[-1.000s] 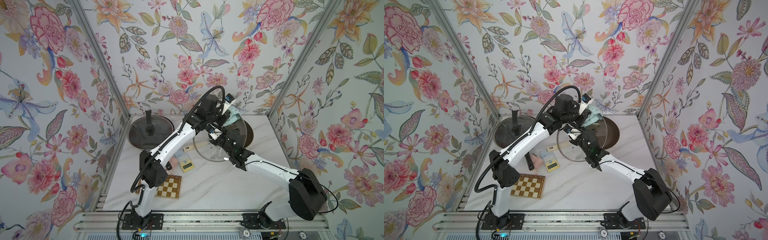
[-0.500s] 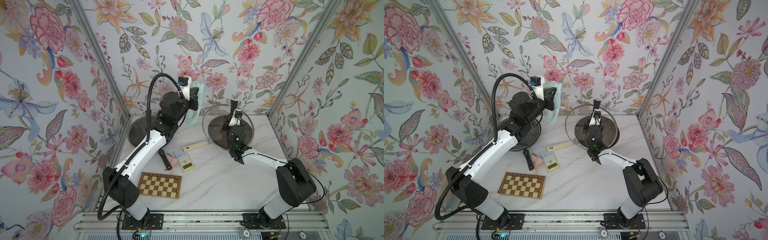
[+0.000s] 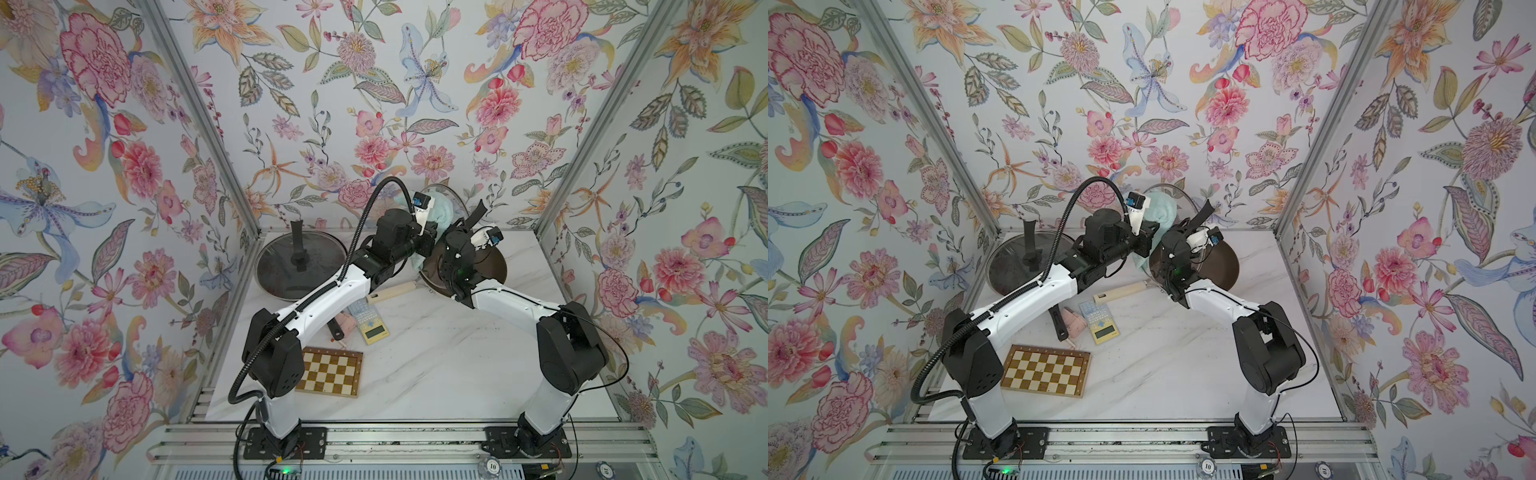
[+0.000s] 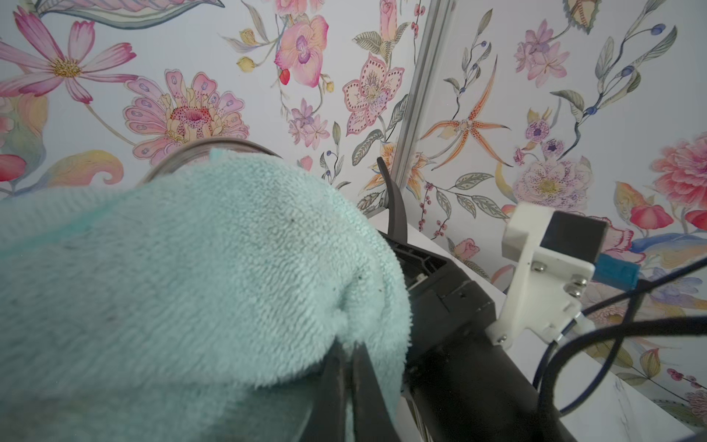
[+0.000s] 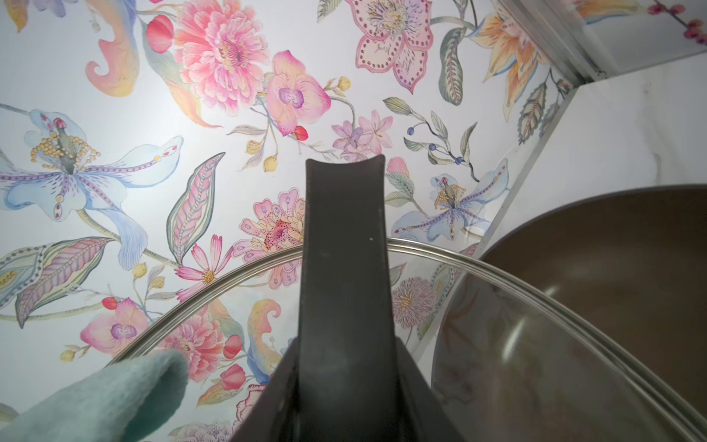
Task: Wipe the pot lid with a cloth
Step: Wipe the pot lid.
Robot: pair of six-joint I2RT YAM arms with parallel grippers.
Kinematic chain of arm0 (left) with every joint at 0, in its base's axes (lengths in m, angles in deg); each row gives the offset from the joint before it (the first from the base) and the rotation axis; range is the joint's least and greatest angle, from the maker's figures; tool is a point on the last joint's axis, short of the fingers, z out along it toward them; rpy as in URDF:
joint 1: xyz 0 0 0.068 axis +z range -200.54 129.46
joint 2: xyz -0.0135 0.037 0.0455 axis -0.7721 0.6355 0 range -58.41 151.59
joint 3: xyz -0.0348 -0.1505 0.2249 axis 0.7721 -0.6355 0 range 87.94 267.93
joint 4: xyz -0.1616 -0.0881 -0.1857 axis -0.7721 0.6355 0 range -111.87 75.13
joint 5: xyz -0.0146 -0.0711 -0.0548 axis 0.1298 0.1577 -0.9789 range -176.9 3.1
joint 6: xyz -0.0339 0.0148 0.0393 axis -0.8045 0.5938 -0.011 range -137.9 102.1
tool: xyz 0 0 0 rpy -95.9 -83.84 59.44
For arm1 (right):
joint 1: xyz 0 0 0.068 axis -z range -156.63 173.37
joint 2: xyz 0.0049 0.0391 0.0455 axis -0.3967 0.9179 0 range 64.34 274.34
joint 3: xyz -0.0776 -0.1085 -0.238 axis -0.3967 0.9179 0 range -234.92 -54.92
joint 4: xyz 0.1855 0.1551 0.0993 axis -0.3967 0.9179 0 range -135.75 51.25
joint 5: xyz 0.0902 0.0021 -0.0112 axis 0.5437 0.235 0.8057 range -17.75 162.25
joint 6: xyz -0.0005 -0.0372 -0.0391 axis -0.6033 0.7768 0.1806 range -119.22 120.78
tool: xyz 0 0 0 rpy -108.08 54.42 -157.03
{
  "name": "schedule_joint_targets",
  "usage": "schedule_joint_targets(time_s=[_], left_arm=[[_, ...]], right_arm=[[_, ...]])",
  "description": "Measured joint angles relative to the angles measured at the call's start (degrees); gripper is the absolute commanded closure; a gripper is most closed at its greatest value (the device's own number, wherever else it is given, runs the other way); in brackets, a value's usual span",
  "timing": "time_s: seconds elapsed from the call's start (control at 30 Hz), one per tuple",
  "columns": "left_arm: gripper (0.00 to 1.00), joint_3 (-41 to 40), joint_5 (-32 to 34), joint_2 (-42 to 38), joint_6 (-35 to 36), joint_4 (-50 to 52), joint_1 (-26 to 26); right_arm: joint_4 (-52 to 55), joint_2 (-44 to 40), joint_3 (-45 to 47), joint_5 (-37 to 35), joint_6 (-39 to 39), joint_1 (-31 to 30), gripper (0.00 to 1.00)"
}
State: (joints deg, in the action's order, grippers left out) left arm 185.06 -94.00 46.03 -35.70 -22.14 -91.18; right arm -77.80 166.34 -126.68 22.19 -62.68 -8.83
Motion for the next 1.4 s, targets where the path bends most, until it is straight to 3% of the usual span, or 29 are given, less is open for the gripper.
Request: schedule_joint_targets(time_s=[0.27,0.7,0.83,1.07,1.4], left_arm=[[1.00,4.87,8.04,2.54,-0.04,5.73,-1.77],[1.00,3.85,13.73,3.89,-0.24,9.46,-3.43],[1.00,3.52,13.75,3.93,-0.24,9.70,-3.58],[1.00,4.81,13.66,4.55,0.44,10.75,-4.02],[1.00,3.61,15.26,4.37,3.72,12.79,-4.39]], right_arm=[[1.27,4.37,-5.95,-0.48,-14.97,1.22,1.00],[-9.03,9.07,-11.21,-1.70,-21.42,2.99,1.00],[-15.52,9.07,-10.71,-2.25,-18.14,2.99,1.00],[-33.22,9.05,-10.40,-2.10,-4.81,3.89,1.00],[-45.62,9.05,-10.38,2.84,11.52,6.88,1.00]])
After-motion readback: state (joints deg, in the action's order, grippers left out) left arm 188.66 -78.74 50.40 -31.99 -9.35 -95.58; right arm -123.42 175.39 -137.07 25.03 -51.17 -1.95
